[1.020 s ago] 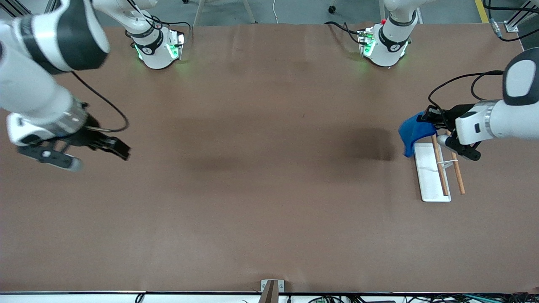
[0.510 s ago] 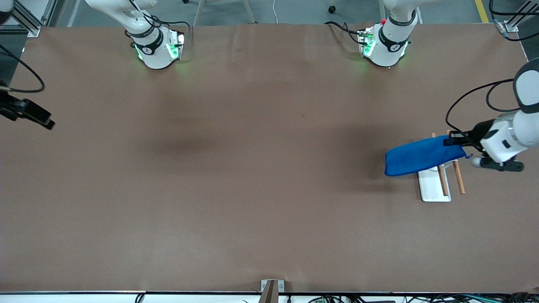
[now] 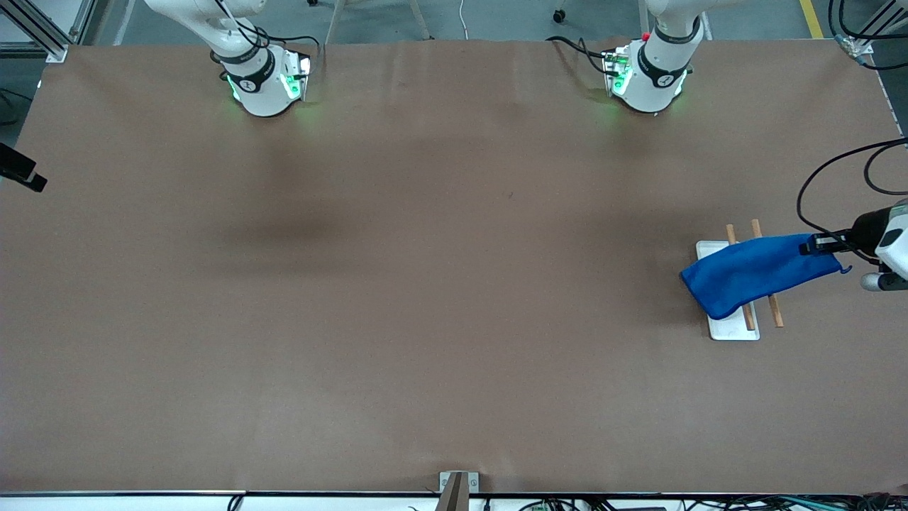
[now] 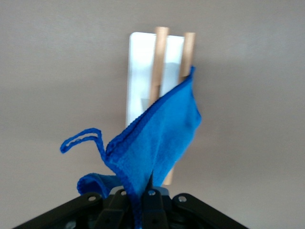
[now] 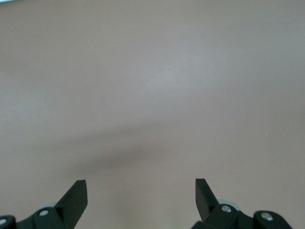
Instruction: Right arm passes towel to left arm to hang
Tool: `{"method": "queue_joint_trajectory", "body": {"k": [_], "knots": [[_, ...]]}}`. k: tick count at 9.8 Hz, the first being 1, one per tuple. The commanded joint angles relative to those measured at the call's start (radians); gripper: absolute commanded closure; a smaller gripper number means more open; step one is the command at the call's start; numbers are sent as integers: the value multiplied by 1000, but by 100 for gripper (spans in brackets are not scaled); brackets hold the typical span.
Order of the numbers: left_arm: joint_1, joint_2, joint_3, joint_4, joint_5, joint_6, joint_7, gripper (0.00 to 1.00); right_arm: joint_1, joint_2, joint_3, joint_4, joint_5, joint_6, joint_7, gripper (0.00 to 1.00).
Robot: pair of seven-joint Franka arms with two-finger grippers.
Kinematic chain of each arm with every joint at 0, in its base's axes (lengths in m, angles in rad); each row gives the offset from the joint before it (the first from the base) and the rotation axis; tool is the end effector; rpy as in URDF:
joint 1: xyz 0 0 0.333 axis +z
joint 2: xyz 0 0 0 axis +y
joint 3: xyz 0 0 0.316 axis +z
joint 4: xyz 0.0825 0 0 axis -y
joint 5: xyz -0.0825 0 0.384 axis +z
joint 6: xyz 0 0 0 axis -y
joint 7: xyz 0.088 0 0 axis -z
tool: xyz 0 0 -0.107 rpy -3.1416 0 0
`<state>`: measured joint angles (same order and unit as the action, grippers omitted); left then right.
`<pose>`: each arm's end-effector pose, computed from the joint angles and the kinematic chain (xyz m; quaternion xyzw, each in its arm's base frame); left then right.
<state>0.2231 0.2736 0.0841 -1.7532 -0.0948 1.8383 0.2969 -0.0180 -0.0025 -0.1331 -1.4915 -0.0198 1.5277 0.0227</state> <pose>0.5870 0.1747 0.3990 0.9949 0.0214 -0.0794 0.0592 0.5432 -0.0850 0.6593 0.9959 -0.0874 0.0187 0.0109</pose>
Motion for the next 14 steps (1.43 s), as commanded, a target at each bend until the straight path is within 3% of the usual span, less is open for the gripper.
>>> {"method": "queue_joint_trajectory", "body": {"k": [1, 4, 5, 6, 9, 12, 14], "knots": [[-18, 48, 65, 6, 24, 64, 59, 98, -5, 38, 6, 60, 11, -14, 3, 0], [-10, 113, 66, 6, 26, 148, 59, 87, 0, 39, 10, 59, 12, -5, 5, 0], [-16, 127, 68, 6, 26, 154, 57, 30, 3, 38, 10, 59, 12, -4, 6, 0], [-28, 124, 66, 8, 29, 174, 59, 0, 1, 39, 10, 59, 12, -4, 6, 0], [-77, 26, 62, 35, 29, 174, 45, 0, 4, 38, 10, 59, 14, 2, 8, 0], [-123, -164, 13, -40, 29, 162, 39, 0, 7, 38, 12, 59, 12, 3, 6, 0], [-168, -256, -9, -37, 29, 64, 21, 0, 13, 39, 10, 60, 9, 6, 9, 0]]}}
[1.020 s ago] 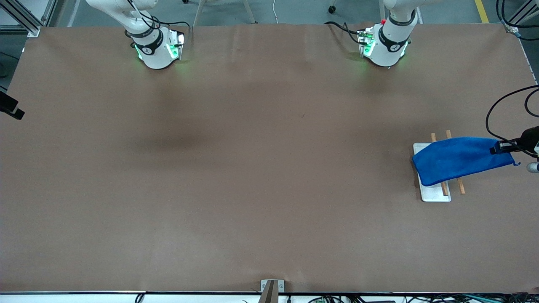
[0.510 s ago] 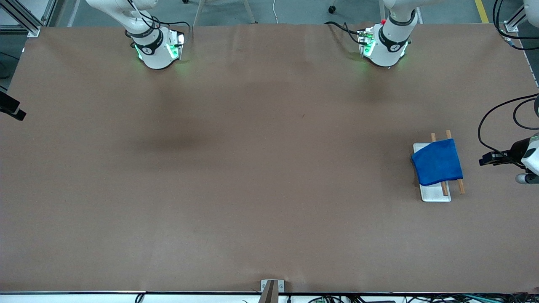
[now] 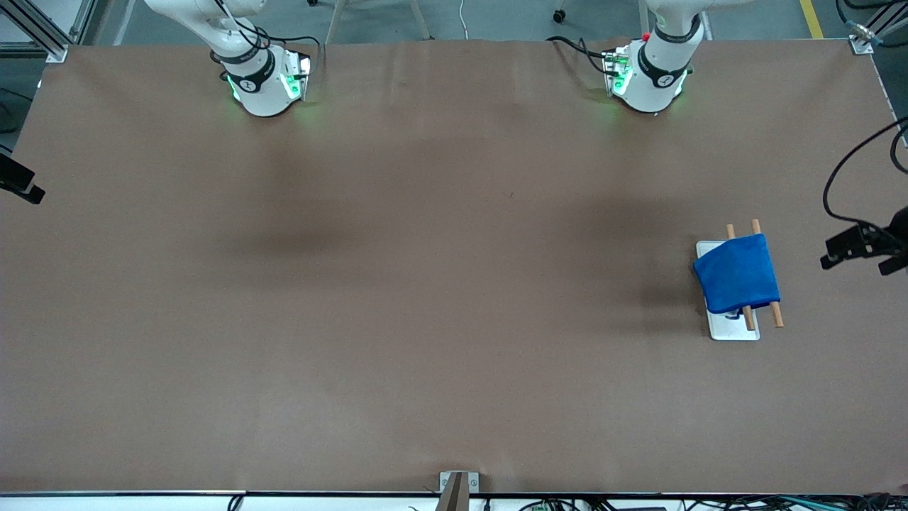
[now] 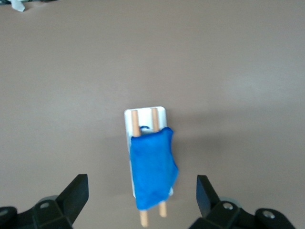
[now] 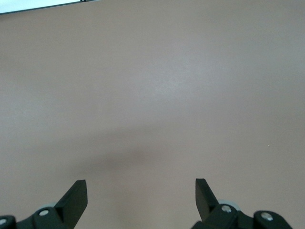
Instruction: Right arm passes towel to left arm to hang
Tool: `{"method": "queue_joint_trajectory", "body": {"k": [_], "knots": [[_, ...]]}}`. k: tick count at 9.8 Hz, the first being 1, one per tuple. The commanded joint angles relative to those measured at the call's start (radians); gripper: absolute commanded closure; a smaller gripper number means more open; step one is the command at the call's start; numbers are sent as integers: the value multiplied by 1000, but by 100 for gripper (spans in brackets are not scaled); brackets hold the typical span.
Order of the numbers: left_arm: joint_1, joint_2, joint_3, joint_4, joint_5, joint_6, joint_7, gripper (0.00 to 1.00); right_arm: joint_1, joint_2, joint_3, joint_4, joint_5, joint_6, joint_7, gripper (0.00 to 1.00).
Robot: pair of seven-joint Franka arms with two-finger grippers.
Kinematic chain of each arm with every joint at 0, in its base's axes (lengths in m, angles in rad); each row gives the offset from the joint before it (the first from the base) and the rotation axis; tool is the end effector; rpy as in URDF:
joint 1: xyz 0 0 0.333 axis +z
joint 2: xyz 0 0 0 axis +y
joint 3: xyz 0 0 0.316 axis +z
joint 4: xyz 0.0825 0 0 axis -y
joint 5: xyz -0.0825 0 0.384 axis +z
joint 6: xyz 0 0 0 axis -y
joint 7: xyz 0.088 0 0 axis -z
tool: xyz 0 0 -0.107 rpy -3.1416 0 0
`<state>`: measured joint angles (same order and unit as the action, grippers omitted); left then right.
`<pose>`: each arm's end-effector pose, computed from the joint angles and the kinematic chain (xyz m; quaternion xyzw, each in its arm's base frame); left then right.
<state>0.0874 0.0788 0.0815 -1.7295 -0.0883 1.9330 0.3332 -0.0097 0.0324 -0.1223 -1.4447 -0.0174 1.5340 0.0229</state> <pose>0.5931 0.0935 0.5365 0.9949 -0.0692 0.0701 0.0223 0.5562 -0.0744 0.6626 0.9965 -0.0778 0.0279 0.0122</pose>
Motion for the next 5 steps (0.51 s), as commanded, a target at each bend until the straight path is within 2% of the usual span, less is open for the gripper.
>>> {"method": "queue_joint_trajectory", "body": {"k": [1, 2, 4, 5], "knots": [[-62, -91, -14, -36, 22, -82, -55, 0, 10, 3, 0, 15, 7, 0, 11, 0], [-72, -111, -43, 19, 24, -176, -119, 0, 19, 4, 0, 17, 5, -2, 31, 0], [-103, -105, -51, 164, 44, -377, -206, 0, 27, 3, 0, 17, 7, -11, 55, 0], [-104, -94, -77, 213, 45, -416, -238, 0, 27, 3, 0, 17, 7, -11, 55, 0]]}}
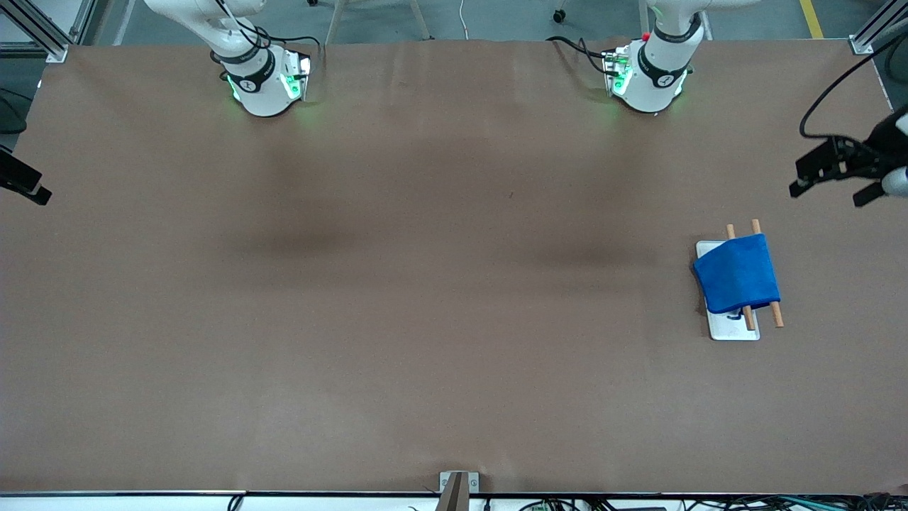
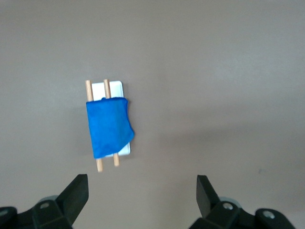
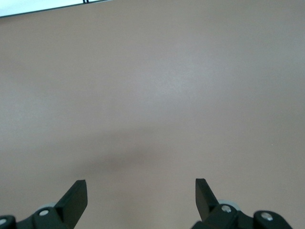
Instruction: Right arm passes towel to left arm to hang
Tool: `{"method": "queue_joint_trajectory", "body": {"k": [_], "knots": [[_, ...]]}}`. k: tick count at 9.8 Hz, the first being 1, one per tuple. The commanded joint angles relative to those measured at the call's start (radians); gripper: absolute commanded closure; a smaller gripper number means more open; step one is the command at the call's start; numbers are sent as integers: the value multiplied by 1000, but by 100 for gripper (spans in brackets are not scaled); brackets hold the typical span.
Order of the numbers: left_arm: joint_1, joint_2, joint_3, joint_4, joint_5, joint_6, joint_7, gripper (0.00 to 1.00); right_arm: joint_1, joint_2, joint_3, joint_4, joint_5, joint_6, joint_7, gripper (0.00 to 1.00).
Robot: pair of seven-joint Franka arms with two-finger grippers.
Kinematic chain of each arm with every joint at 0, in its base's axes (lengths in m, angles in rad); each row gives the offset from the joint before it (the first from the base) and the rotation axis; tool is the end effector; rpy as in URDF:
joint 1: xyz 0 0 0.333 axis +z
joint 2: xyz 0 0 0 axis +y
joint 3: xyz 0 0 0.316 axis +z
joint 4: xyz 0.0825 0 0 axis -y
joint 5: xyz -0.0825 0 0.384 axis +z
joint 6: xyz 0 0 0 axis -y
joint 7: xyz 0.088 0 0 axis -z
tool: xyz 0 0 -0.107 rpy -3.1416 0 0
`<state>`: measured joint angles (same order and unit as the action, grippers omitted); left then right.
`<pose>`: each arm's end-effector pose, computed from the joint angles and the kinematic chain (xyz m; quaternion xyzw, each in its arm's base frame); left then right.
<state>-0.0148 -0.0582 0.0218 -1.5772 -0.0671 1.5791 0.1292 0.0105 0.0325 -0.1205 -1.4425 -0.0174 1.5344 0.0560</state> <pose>0.5375 -0.0030 0.6543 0.9971 -0.0617 0.0323 0.0321 0.5577 -0.0622 0.6636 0.9960 -0.0833 0.0295 0.0114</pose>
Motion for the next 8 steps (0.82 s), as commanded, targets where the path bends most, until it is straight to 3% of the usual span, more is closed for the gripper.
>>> {"method": "queue_joint_trajectory", "body": {"k": [1, 5, 8], "knots": [[-2, 61, -37, 103, 32, -91, -107, 0, 8, 3, -2, 14, 7, -11, 22, 0], [52, 49, -123, 85, 32, -142, -200, 0, 8, 3, -2, 13, 4, -11, 22, 0], [52, 46, -129, 63, 58, -131, -200, 0, 8, 4, -2, 11, 4, -14, 22, 0]]}}
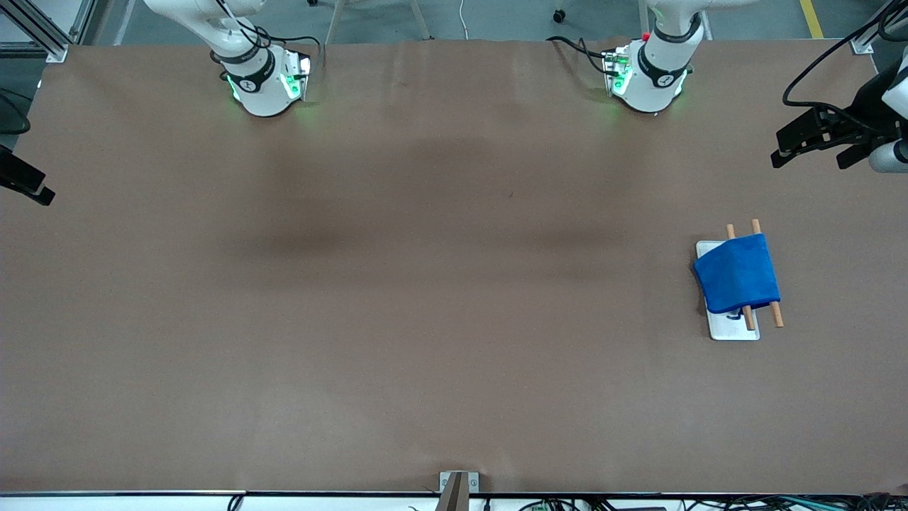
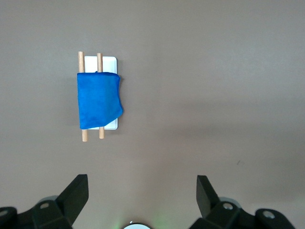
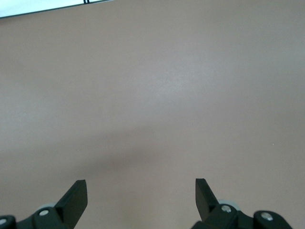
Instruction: Right arm passes towel to left arm to hang
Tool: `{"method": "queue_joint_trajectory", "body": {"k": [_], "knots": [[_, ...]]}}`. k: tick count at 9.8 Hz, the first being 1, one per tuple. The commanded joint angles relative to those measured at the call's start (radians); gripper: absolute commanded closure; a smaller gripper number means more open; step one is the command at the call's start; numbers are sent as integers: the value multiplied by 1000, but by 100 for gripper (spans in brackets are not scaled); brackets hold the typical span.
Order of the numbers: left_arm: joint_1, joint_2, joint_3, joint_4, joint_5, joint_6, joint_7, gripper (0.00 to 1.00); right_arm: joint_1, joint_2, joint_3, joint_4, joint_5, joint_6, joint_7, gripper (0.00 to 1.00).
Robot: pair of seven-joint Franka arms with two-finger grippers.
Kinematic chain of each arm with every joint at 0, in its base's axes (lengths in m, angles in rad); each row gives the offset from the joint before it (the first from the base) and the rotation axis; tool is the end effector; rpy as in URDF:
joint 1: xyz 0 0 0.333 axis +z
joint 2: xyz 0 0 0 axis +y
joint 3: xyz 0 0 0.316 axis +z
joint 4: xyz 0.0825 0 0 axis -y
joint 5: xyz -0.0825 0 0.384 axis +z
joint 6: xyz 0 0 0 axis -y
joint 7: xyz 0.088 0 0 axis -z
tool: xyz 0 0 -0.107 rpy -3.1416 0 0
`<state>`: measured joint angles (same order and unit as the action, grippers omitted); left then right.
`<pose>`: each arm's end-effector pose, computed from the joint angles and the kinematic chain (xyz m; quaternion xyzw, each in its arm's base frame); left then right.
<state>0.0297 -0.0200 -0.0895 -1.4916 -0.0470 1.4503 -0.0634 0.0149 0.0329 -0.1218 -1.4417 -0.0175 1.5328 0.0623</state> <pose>0.5345 -0.0381 0.6619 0.9997 -0.0008 -0.0121 0.0218 0.5579 -0.0604 0.6636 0.9959 -0.0850 0.0290 0.0114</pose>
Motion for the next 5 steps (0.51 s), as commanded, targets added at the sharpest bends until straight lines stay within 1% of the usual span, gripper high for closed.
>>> {"method": "queue_joint_trajectory", "body": {"k": [1, 5], "knots": [[6, 8, -26, -24, 62, 4, -6, 0, 3, 2, -1, 10, 4, -8, 16, 0], [9, 14, -27, -21, 64, 12, 13, 0, 2, 4, -1, 10, 4, -6, 17, 0]]}}
